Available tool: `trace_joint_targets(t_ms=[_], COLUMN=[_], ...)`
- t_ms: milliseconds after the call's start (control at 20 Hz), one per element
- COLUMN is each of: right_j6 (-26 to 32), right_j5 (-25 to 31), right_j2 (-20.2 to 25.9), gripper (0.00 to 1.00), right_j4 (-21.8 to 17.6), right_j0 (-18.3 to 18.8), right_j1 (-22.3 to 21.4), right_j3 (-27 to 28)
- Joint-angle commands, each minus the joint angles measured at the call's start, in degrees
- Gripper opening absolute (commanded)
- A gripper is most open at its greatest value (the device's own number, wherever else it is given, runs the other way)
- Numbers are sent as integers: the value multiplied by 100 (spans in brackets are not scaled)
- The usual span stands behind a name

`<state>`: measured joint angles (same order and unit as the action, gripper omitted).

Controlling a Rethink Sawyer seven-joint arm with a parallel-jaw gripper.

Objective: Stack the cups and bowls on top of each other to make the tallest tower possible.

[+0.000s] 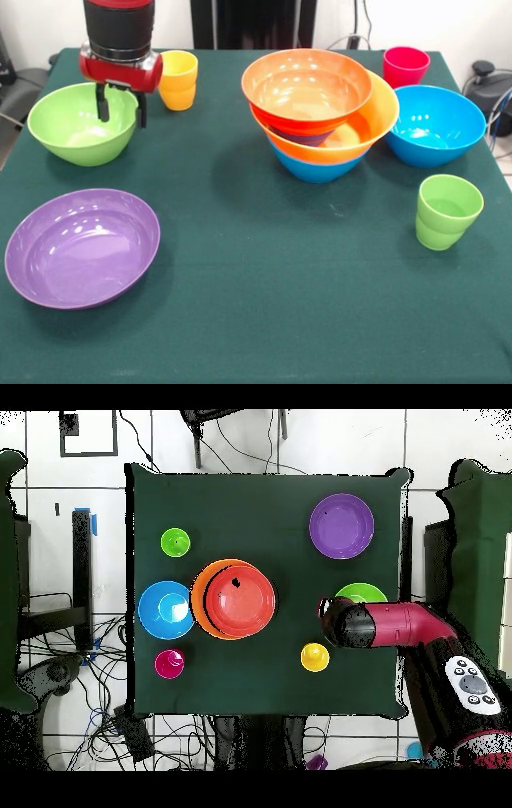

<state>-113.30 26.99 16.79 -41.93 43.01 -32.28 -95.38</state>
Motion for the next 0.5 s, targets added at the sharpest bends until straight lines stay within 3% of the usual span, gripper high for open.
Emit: trace_joint_targets(t_ms=[50, 500], right_j6=[-527, -447], right_j5=[-456, -582], right_j2=[-166, -249], gripper=[100, 100], right_j4=[-56, 52], right_j0=[-316, -370], right_j1=[526, 720], right_j3=[-129, -9])
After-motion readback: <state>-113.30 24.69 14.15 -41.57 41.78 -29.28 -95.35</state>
